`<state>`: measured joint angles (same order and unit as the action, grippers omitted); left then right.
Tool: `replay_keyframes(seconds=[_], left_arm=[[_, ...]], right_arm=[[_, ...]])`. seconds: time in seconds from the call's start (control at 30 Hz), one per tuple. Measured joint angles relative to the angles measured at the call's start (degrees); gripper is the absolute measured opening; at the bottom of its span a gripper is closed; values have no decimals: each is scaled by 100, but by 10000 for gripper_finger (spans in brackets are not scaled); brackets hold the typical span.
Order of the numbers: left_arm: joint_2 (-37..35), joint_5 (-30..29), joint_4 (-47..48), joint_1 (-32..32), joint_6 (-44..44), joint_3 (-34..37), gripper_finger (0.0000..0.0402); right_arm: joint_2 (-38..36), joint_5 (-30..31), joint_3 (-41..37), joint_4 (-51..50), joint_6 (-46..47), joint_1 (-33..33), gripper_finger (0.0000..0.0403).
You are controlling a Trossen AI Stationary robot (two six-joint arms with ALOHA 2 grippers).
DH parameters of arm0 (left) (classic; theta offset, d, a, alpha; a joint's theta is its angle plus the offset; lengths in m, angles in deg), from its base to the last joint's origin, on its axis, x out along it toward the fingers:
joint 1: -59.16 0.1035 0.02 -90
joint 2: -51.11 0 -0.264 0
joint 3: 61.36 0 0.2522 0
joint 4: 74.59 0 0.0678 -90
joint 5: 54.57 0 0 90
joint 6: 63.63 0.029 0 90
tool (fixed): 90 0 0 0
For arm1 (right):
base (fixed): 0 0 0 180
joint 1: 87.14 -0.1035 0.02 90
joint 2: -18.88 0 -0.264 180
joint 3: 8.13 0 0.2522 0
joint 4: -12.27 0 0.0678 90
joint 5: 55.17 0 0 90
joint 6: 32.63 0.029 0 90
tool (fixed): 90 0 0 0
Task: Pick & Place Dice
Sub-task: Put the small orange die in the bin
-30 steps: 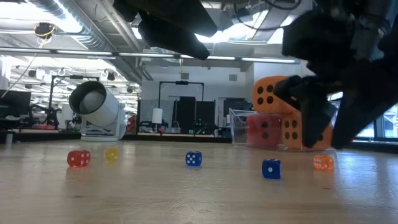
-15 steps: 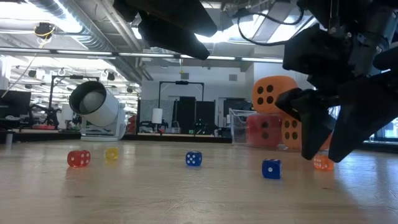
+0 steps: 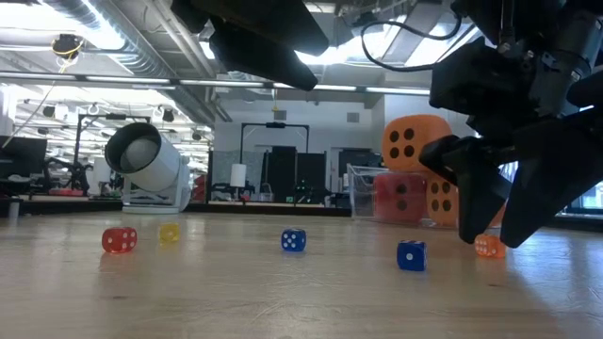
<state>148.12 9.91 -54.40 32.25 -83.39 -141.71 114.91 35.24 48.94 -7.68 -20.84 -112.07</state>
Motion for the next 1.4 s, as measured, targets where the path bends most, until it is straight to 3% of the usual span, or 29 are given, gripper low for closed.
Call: replay_keyframes(seconds=[0.47, 0.93, 1.23, 1.4], left_arm=[[0, 7, 4, 0, 51, 0, 294], [-2, -1, 22, 0, 55, -2, 294], [-2, -4, 22, 0, 58, -2, 294], [-2, -1, 65, 0, 58, -2, 294]], right_arm=[[52, 19, 0, 3, 85, -4, 167], [168, 56, 9, 146, 124, -4, 52], [18, -22, 2, 408, 298, -9, 91], [-247, -17, 2, 403, 430, -71, 70]])
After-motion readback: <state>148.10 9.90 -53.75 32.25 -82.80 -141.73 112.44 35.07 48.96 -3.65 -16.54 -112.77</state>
